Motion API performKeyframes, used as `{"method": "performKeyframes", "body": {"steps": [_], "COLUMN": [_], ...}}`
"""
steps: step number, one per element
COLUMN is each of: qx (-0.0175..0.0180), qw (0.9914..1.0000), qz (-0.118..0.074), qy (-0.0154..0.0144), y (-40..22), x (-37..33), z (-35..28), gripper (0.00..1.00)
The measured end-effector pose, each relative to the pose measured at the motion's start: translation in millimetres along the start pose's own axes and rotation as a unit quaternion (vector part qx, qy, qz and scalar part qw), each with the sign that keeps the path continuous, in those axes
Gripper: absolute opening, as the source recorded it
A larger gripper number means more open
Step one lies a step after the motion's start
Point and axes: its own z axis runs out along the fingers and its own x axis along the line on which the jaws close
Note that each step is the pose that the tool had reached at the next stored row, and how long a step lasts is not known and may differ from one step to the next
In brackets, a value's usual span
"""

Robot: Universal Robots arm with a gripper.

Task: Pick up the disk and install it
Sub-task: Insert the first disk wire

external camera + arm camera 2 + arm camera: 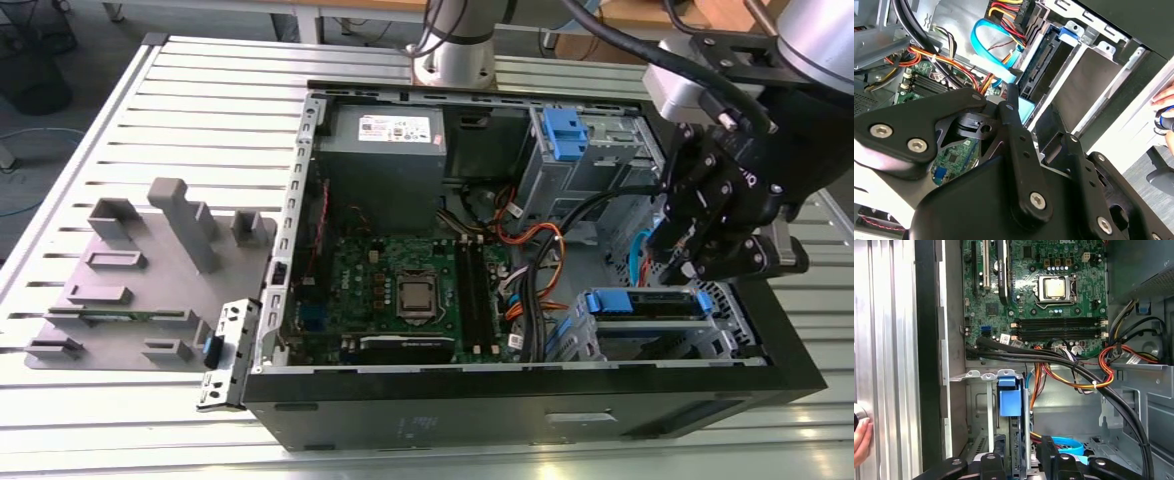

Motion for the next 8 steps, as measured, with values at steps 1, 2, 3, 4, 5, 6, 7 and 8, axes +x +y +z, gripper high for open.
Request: {"method": "performKeyframes", "body": {"steps": [1,2,3,4,5,6,7,8], "qx": [0.0000,0.0000,0.0000,0.0000,0.0000,0.0000,0.0000,0.0000], "qw": [1.00000,1.00000,1.00000,1.00000,1.00000,1.00000,1.00000,1.00000], "qz": [0.000,0.000,0.000,0.000,0.000,0.000,0.000,0.000], "qy": [0.0001,0.0001,0.0002,0.0002,0.0002,0.0002,0.0001,0.0001], "y": [-0.1,-0.1,-0.1,-0.2,-0.2,-0.2,-0.2,-0.2], "x": [-0.3,-0.6,-0.7,-0.7,-0.7,-0.7,-0.7,-0.7], "z": [1.1,2.1,2.5,2.6,2.6,2.6,2.7,2.7], "gripper": [0.42,0.42,0.42,0.42,0.42,0.42,0.42,0.42]}}
